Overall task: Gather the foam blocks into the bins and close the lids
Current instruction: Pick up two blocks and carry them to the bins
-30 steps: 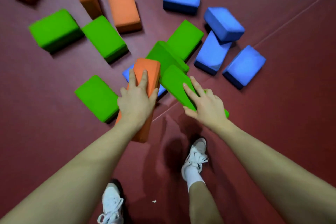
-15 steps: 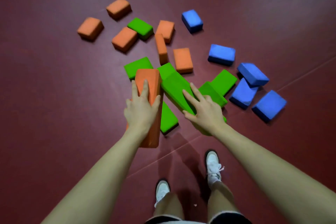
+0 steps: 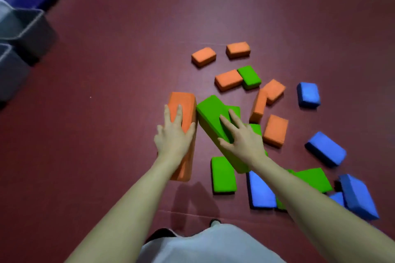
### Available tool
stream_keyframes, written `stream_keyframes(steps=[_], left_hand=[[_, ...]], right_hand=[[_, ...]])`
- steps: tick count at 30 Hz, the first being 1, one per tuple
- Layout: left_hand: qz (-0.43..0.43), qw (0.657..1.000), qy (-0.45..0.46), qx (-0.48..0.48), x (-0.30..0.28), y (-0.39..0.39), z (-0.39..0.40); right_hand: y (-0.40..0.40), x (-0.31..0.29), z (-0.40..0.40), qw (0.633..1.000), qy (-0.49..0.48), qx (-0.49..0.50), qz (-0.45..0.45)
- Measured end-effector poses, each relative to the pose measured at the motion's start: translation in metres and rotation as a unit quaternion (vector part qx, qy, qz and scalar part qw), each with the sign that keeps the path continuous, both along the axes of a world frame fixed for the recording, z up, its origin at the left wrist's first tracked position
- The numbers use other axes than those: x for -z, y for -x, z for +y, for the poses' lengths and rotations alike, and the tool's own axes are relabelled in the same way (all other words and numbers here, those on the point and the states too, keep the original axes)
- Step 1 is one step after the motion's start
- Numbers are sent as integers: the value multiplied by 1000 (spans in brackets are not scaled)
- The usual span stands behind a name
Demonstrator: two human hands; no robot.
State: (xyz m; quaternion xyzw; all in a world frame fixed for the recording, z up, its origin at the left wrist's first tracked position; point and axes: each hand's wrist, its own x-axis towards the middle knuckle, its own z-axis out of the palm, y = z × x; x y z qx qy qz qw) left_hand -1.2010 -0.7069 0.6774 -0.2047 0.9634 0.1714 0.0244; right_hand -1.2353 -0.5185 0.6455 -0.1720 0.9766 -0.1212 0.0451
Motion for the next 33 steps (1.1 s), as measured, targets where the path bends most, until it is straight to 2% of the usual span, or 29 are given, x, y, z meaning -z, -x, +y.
stream_keyframes(steps=[7,16,24,33], left_hand=[[19,986,21,-164,-16,-23,-78],[18,945,31,-326,-14,-65,-250],[17,916,50,-397,-31,-74,-432],[38,888,27,-457,-46,-38,-590]], right_hand=[[39,-13,-96,987,23,-159,-3],[49,-20,-303,948,31,-317,5],[60,-40,-520,916,36,-399,29],[107,-57,-690,905,74,-416,57]])
